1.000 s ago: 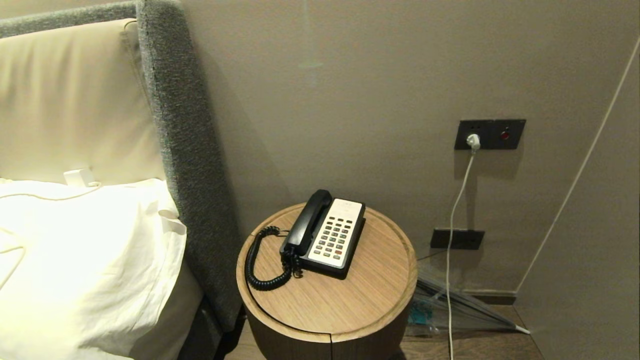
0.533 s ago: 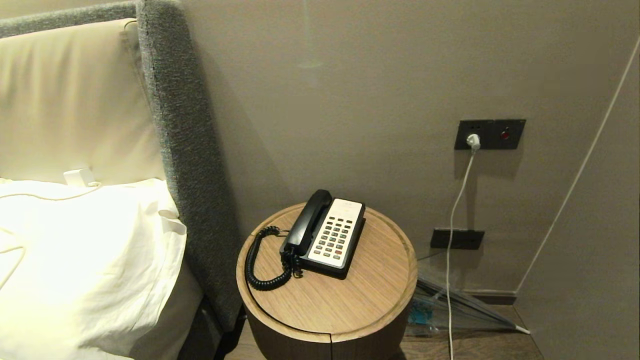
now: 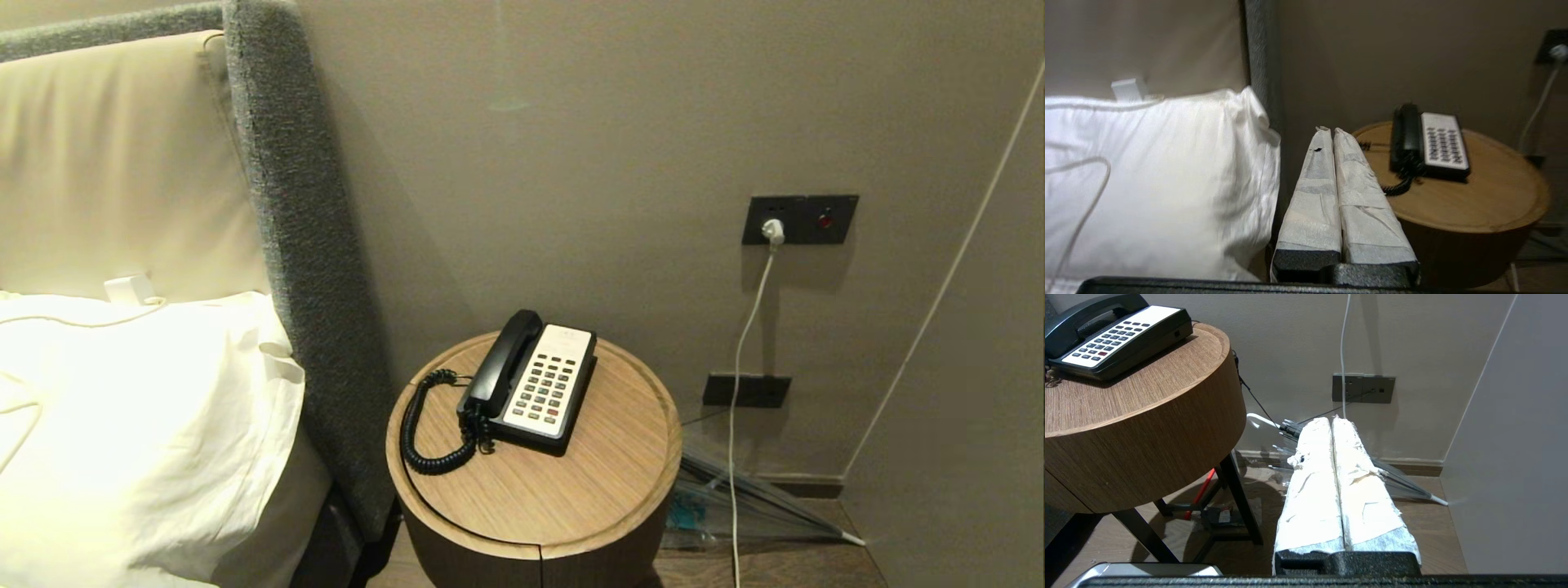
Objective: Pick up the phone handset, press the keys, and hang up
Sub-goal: Pick up the desk phone handset
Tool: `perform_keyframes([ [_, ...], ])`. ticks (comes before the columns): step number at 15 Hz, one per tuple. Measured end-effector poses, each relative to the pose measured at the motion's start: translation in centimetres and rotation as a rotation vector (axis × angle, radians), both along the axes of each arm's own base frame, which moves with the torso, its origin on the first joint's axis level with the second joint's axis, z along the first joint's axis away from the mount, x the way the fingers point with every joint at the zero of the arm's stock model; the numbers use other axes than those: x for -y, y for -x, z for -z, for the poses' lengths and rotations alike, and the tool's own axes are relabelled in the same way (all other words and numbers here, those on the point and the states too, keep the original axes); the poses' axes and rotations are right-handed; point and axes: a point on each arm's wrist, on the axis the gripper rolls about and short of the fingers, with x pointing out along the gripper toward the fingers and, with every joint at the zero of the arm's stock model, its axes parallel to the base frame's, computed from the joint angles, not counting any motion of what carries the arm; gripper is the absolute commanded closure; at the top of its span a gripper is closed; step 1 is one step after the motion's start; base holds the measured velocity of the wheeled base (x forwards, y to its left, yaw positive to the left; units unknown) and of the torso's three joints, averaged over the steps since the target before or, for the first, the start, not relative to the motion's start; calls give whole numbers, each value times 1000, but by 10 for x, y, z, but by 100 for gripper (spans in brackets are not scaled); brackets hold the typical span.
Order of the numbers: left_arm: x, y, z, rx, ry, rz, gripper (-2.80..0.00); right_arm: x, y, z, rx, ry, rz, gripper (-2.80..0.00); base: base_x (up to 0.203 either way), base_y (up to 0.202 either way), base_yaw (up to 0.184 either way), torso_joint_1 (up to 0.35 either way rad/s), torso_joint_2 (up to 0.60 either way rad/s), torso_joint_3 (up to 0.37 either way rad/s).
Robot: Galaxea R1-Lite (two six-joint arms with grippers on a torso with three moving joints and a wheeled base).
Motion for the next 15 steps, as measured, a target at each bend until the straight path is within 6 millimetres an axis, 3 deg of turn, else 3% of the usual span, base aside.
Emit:
perform_keyframes([
  [2,1,-13,-69,-34,-3,63,0,0,0,0,0,0,0,0,0,0,0,0,0,0],
  [3,3,-30,-100,-71,-6,105,0,0,0,0,0,0,0,0,0,0,0,0,0,0],
  [5,6,-85,-151,-167,-10,192,0,0,0,0,0,0,0,0,0,0,0,0,0,0],
  [7,12,-150,-180,-270,-12,248,0,0,0,0,0,-1,0,0,0,0,0,0,0,0],
  [8,18,-184,-185,-330,-13,274,0,0,0,0,0,0,0,0,0,0,0,0,0,0],
  [10,40,-243,-175,-484,-30,336,0,0,0,0,-1,0,0,0,0,0,0,0,0,0],
  [13,86,-298,-138,-675,-85,427,0,0,0,0,0,0,0,0,0,0,0,0,0,0],
  [15,111,-323,-114,-756,-123,440,0,0,0,0,0,0,0,0,0,0,0,0,0,0],
])
